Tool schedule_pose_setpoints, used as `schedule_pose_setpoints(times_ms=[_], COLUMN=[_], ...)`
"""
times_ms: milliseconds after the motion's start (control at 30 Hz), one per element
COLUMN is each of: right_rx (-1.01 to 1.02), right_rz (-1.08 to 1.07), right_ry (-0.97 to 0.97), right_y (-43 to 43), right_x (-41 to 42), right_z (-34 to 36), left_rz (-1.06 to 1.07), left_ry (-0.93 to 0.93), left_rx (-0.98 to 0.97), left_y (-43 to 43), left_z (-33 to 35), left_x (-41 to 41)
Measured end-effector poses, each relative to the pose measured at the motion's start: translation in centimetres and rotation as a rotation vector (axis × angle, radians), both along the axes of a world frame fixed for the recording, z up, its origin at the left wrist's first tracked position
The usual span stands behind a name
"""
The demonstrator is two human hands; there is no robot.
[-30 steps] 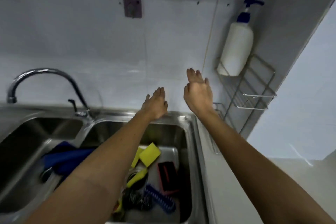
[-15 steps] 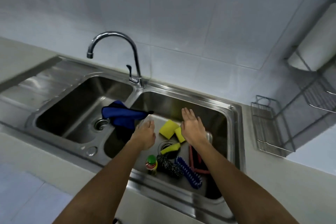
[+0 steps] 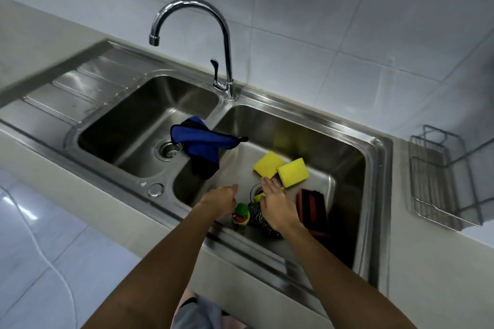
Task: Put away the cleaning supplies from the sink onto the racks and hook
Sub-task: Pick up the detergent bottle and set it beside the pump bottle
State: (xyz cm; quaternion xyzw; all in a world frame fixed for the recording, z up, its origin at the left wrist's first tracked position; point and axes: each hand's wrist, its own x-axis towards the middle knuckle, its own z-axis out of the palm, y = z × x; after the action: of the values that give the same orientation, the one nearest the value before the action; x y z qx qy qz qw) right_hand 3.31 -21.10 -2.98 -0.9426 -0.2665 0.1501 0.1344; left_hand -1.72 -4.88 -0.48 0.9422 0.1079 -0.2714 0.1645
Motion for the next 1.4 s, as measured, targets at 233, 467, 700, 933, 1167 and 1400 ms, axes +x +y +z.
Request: schedule_pose_setpoints(times_ms=[233, 467, 700, 933, 1167, 1400], right_rx=[0.053, 0.143, 0.234, 0.314, 0.458, 0.559], right_rz=[0.104, 0.060, 0.027, -0.056, -0.164, -0.210], right_ry=[0.133, 0.212, 0.318, 0.287, 0.181, -0.088], right_y=[0.2, 1.6, 1.1, 0.2, -4.3, -11.6], right_x=[-0.9, -1.5, -2.1, -0.7, 4.3, 12.0], right_z=[-1.4, -2.3, -3.8, -3.2, 4.3, 21.0], left_rz=[-0.030, -0.009, -0.016, -0.055, 0.022, -0.047], left_ry=[0.185, 0.240, 0.247, 0.178, -0.175, -0.571], left_rx=[0.035, -0.060, -0.105, -0.190, -0.478, -0.813], left_y=[0.1, 0.5, -0.1, -0.7, -3.2, -9.8], left_z=[-1.5, -2.6, -3.7, -3.6, 0.0, 10.6], left_x=[0.1, 0.2, 0.1, 0.5, 4.3, 12.2])
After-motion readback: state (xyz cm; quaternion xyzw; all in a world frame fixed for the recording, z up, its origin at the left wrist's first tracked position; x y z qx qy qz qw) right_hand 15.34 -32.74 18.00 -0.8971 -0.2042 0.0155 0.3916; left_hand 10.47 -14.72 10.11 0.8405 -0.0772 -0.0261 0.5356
